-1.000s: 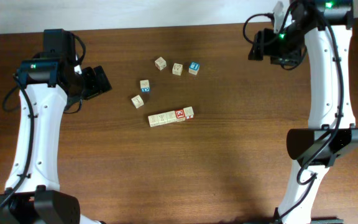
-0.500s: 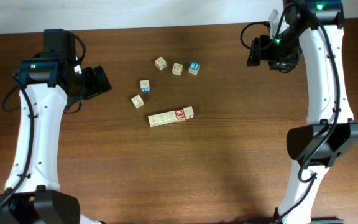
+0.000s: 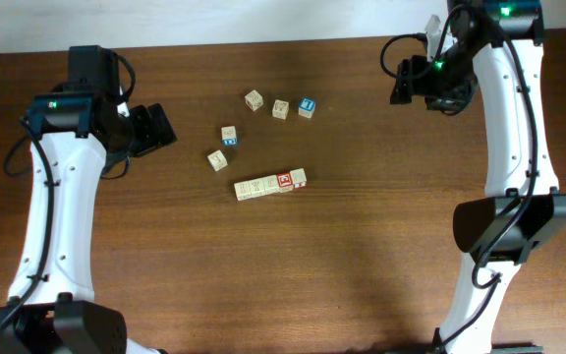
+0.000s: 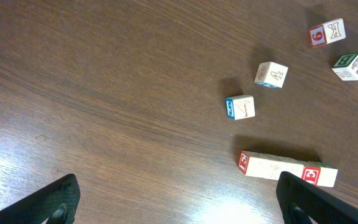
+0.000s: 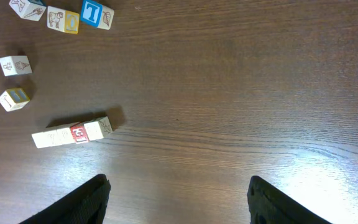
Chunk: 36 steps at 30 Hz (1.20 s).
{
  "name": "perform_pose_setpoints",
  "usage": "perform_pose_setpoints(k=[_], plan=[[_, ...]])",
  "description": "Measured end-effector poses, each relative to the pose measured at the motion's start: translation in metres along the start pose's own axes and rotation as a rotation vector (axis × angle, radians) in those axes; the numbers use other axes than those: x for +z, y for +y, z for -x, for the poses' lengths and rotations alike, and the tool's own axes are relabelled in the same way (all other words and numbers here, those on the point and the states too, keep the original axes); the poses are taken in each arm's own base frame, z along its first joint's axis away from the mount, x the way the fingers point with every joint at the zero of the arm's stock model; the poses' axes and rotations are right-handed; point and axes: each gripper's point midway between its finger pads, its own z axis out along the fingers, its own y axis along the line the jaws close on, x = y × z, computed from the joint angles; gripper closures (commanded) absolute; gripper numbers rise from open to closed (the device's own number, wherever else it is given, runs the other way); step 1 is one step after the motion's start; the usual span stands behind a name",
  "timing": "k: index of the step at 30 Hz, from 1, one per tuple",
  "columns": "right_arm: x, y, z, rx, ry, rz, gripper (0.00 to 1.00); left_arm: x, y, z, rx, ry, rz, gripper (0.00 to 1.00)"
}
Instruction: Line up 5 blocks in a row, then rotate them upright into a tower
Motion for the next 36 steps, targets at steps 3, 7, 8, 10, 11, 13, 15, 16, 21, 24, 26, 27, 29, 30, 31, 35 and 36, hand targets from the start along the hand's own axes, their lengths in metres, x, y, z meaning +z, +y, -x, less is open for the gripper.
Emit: perform_pose_setpoints(k=[3, 7, 8, 10, 11, 13, 15, 16, 21, 24, 26, 27, 29, 30, 31, 35, 36], plan=[[0.000, 0.000, 0.000, 0.000, 0.000, 0.000, 0.28, 0.000, 0.000, 0.000, 0.000, 0.000, 0.000, 0.01], [0.000, 0.000, 0.000, 0.000, 0.000, 0.000, 0.28, 0.000, 0.000, 0.000, 0.000, 0.001, -0.003, 0.01], [0.000, 0.000, 0.000, 0.000, 0.000, 0.000, 0.28, 0.000, -0.001, 0.000, 0.000, 0.003, -0.007, 0.01], [0.000, 0.000, 0.001, 0.000, -0.003, 0.000, 0.28, 0.000, -0.003, -0.001, 0.000, 0.008, -0.020, 0.01], [0.000, 0.000, 0.002, -0.002, -0.007, 0.001, 0.28, 0.000, -0.005, -0.002, 0.000, 0.011, -0.027, 0.01], [0.000, 0.000, 0.003, -0.004, -0.011, 0.001, 0.28, 0.000, -0.006, -0.003, 0.000, 0.015, -0.036, 0.01], [0.000, 0.001, 0.004, -0.016, -0.014, 0.005, 0.28, 0.004, -0.008, -0.004, 0.000, 0.030, -0.044, 0.01], [0.001, 0.002, 0.004, -0.033, -0.012, 0.013, 0.28, 0.007, -0.009, -0.004, -0.001, 0.040, -0.045, 0.00], [0.021, 0.007, 0.005, -0.063, 0.034, 0.067, 0.28, 0.041, -0.017, -0.011, 0.011, 0.133, -0.070, 0.00], [0.036, 0.005, 0.004, -0.057, 0.070, 0.076, 0.28, 0.053, -0.023, -0.013, 0.028, 0.164, -0.097, 0.01], [0.043, 0.005, 0.004, -0.057, 0.084, 0.082, 0.28, 0.056, -0.025, -0.015, 0.038, 0.177, -0.108, 0.01], [0.044, 0.006, 0.004, -0.063, 0.087, 0.090, 0.28, 0.058, -0.025, -0.015, 0.041, 0.180, -0.112, 0.01], [0.043, 0.010, 0.004, -0.083, 0.086, 0.114, 0.28, 0.060, -0.027, -0.016, 0.046, 0.189, -0.119, 0.01], [0.043, 0.011, 0.004, -0.089, 0.086, 0.120, 0.28, 0.060, -0.027, -0.016, 0.049, 0.192, -0.122, 0.01], [0.043, 0.012, 0.004, -0.095, 0.086, 0.125, 0.28, 0.061, -0.028, -0.017, 0.051, 0.194, -0.125, 0.01], [0.043, 0.013, 0.004, -0.104, 0.085, 0.134, 0.28, 0.062, -0.029, -0.017, 0.055, 0.200, -0.130, 0.00], [0.043, 0.013, 0.004, -0.106, 0.085, 0.136, 0.28, 0.063, -0.029, -0.018, 0.055, 0.202, -0.130, 0.01]])
